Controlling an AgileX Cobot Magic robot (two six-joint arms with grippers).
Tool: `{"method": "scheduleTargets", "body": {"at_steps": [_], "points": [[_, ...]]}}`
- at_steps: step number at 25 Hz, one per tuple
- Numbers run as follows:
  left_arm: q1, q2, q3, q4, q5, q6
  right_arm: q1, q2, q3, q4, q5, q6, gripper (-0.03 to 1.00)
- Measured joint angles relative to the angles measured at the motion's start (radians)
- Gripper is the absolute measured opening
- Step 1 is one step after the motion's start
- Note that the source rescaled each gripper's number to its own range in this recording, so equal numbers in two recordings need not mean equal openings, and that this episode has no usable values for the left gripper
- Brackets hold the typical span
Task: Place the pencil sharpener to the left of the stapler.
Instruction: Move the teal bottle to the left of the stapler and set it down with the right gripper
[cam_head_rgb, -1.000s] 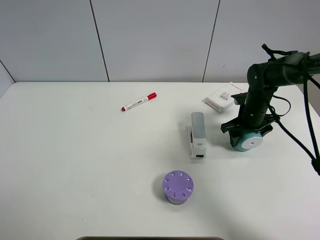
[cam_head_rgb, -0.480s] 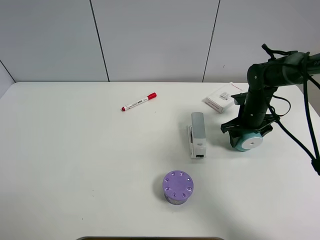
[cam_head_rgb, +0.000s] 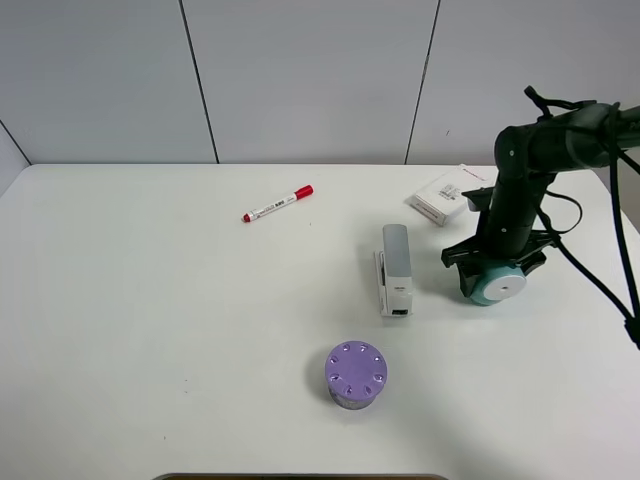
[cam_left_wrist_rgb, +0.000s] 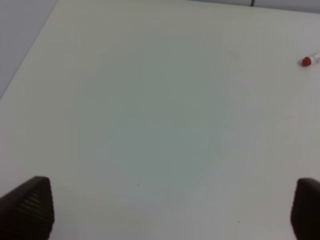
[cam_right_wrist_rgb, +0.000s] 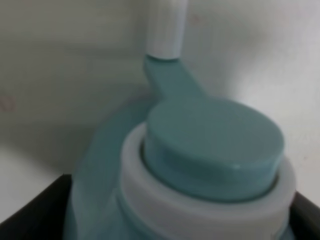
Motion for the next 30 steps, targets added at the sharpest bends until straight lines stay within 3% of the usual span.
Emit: {"method": "scheduleTargets", "body": {"at_steps": [16, 24, 30], "points": [[0.000, 0.000, 0.000, 0.000, 0.000, 0.000, 0.000, -0.213, -0.069, 0.002, 0.036, 0.000, 0.00], [0.000, 0.000, 0.000, 0.000, 0.000, 0.000, 0.011, -0.237, -0.288, 0.093, 0.134, -0.040, 0.00], [0.000, 0.000, 0.000, 0.000, 0.000, 0.000, 0.104, -0.237, -0.372, 0.186, 0.146, -0.091, 0.00]]}}
